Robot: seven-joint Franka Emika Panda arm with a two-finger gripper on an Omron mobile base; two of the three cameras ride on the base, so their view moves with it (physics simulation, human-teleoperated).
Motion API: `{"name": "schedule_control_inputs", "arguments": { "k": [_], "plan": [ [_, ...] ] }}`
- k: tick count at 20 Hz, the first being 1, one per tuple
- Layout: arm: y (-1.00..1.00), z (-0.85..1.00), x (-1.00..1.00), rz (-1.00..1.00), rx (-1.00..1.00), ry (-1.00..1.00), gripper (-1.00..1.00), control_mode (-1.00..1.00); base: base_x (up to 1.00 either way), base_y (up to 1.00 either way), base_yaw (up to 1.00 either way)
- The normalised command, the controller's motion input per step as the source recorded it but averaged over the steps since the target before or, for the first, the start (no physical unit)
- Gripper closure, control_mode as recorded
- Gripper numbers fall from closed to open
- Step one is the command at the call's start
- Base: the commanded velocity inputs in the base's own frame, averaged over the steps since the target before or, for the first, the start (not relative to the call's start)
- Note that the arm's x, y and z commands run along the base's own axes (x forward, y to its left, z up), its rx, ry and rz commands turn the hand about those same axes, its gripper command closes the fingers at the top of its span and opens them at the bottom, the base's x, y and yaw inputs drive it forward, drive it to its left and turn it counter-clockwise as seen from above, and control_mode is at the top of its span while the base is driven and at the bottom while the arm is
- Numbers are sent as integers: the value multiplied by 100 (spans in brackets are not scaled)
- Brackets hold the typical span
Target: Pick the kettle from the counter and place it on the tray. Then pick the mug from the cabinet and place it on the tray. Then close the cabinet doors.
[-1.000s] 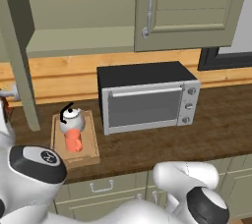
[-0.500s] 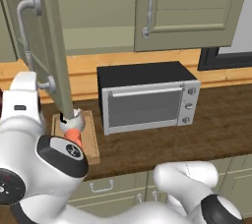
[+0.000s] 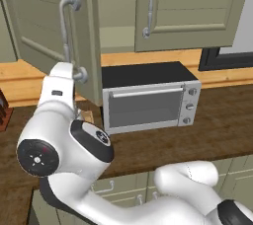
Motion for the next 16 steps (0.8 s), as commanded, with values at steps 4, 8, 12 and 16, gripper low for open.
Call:
{"name": "schedule_control_inputs", "arguments": {
  "k": [4, 8, 12, 16],
  "plan": [
    [-62, -4, 72, -11, 0, 7, -100, -100, 0, 0, 0],
    [-56, -4, 75, -14, 0, 4, -100, -100, 0, 0, 0],
    [-44, -2, 86, -13, 0, 1, -100, -100, 0, 0, 0],
    [-45, -1, 89, -10, 0, 0, -100, -100, 0, 0, 0]
  ]
}}
